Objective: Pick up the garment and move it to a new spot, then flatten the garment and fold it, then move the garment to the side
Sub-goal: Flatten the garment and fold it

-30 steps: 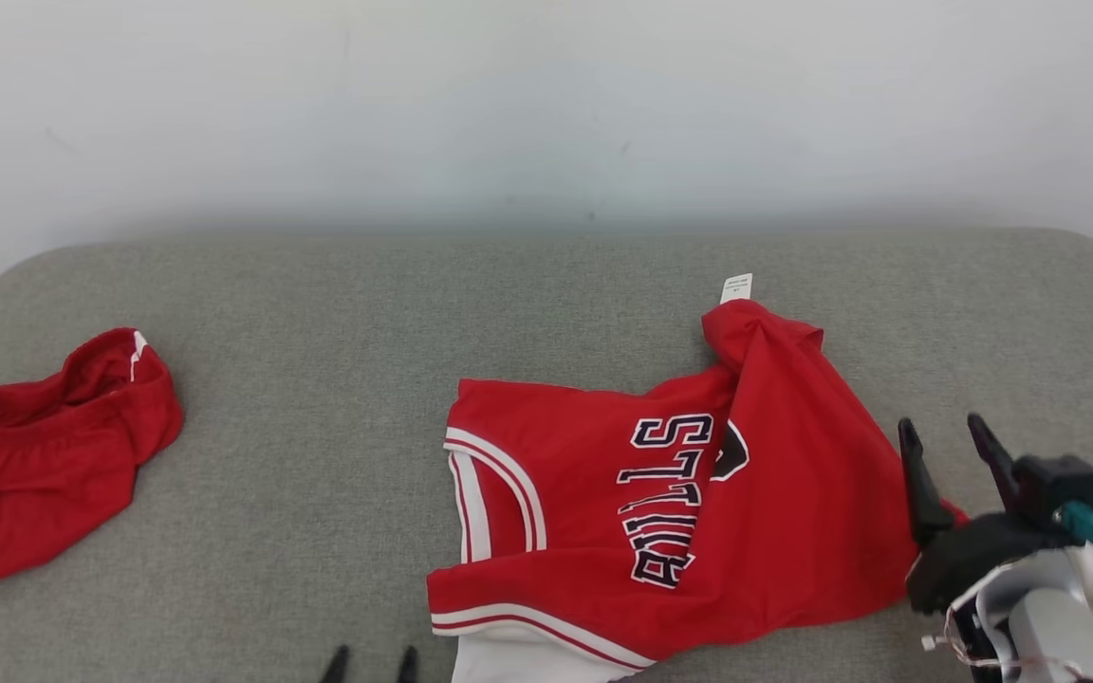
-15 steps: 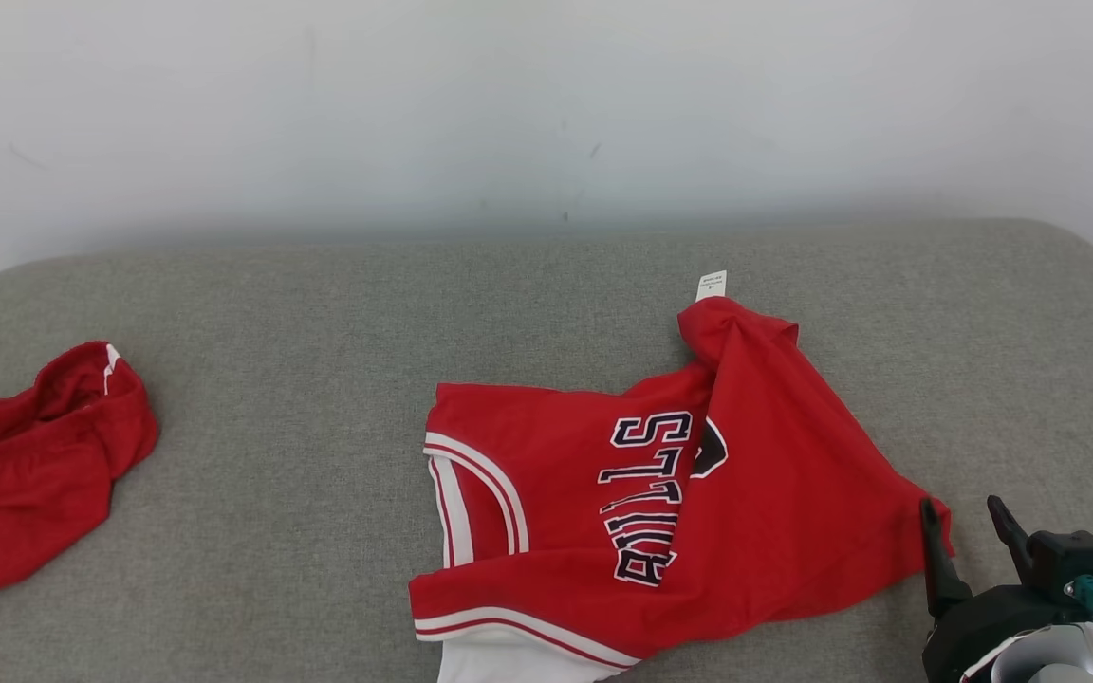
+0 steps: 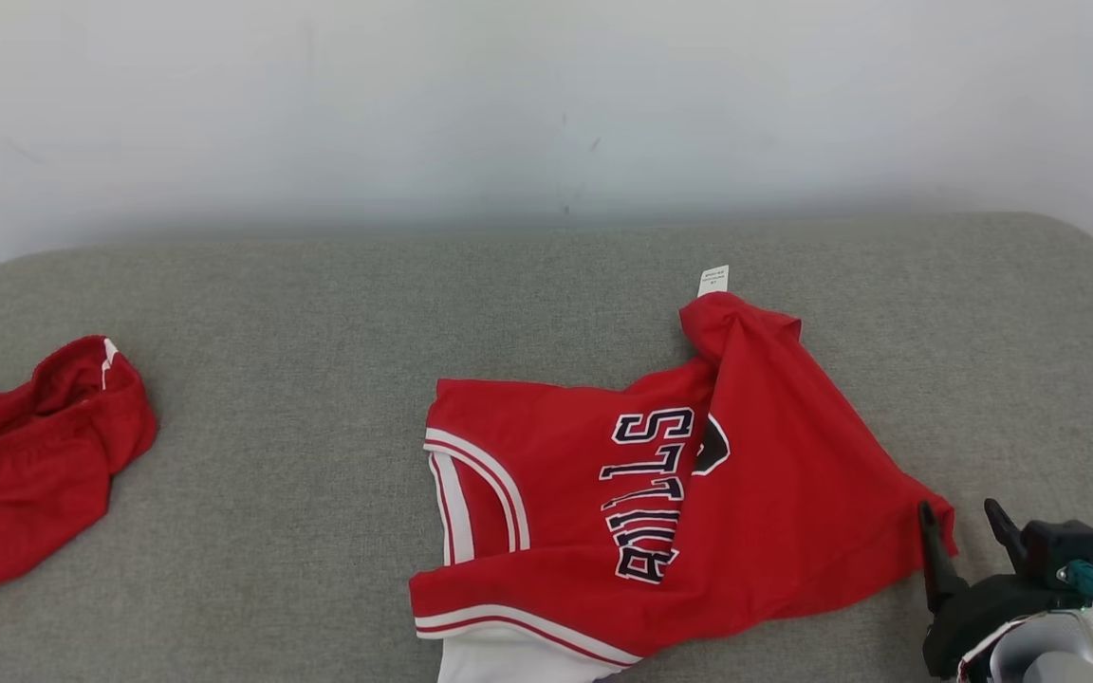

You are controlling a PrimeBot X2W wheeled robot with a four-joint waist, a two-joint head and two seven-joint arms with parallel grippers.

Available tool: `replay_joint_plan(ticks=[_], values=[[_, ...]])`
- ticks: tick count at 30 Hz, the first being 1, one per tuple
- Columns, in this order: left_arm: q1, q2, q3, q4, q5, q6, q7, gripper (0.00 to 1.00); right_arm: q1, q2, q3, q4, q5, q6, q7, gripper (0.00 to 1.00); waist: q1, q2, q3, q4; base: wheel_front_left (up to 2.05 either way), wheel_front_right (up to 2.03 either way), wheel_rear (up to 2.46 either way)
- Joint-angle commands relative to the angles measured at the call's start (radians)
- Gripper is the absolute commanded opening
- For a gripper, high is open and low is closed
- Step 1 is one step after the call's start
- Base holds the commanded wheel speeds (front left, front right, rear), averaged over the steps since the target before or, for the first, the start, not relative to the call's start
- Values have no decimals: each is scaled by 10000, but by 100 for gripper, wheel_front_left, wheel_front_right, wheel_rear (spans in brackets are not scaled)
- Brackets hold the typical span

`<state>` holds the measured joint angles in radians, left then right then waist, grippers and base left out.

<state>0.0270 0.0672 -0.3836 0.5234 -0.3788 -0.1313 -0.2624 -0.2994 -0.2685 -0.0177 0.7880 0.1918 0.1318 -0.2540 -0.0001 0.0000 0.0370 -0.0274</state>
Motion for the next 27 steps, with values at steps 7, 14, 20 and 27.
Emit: replay_joint_plan(ticks=[7,14,20,27], values=[[-500,-75,-186,266,-156,12,-22,100,-646,-155,58,742,133,-24,82,100,1,0,264,166,0,0,0],[-821,-115,-464,675,-306,14,-17,100,-1330,-79,238,1976,329,-24,283,100,1,0,522,278,0,0,0],[-1100,-162,-896,1139,-782,11,6,0,-1588,-14,366,2624,441,-24,98,0,1,0,508,349,0,0,0],[-820,-98,-648,505,-1031,12,-20,0,-1186,-129,366,2087,452,-24,-117,0,1,0,276,295,0,0,0]])
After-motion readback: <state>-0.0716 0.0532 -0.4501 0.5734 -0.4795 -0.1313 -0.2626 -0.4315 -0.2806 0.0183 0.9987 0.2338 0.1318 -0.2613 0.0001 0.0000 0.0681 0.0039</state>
